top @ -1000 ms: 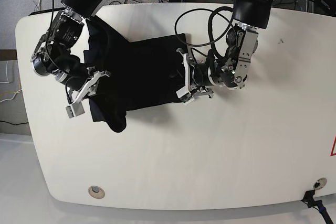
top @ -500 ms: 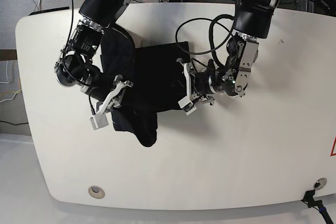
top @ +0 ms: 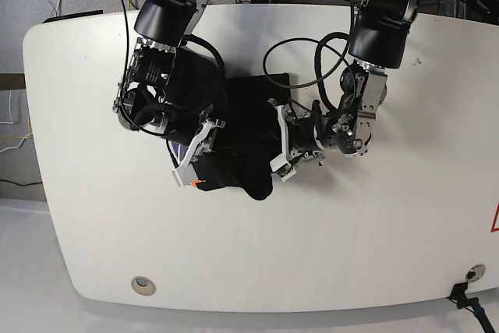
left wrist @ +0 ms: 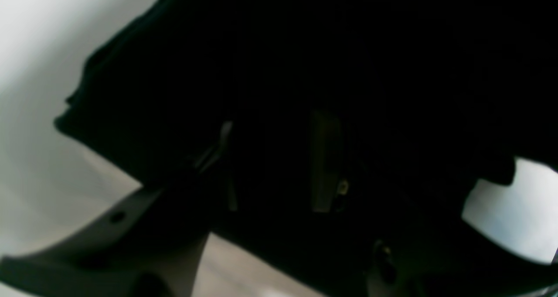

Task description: Fold the T-shirt properly

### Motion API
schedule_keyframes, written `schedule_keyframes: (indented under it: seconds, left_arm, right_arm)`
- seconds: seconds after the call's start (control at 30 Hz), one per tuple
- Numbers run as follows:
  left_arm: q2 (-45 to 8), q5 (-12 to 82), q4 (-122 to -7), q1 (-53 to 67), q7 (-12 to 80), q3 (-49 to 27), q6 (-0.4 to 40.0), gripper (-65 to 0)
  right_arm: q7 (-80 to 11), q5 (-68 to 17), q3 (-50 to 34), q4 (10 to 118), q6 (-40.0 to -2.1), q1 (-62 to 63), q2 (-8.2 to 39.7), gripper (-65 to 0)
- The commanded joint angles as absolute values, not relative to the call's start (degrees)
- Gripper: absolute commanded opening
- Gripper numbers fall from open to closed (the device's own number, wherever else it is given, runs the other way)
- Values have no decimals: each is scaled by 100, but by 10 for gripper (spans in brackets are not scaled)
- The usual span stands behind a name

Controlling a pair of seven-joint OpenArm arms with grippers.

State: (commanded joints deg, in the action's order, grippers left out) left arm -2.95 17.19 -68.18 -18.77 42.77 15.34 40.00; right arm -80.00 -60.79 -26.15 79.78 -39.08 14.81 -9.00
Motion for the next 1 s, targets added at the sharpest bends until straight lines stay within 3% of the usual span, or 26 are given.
schedule_keyframes:
  seconds: [0.27,0.37,0.5,0.67,1.0]
  left_arm:
    - [-593,1719,-8295,-1842,4954,813,4000,-442]
    - [-927,1719,-8936,-1851,5200,505,4000,-442]
    - [-1341,1719,-9692,-1851,5446,242,4000,-442]
    - [-1411,1710,-10070,-1613,5543,233,4000,-442]
    - [-743,1684,-10475,-268,5516,1209,4000,-445]
  right_arm:
    - [-7899,-5947,-2598,7996,-3143,1499,-900,-397]
    - [-7873,-5640,-2404,8004,-3002,1613,-900,-382]
    - [-7530,-5464,-1499,8022,-2835,1692,-900,-382]
    - [-7284,-5437,-1130,8066,-2791,1895,-900,-386]
    - [-6993,-5420,-1314,7908,-2818,2765,804,-387]
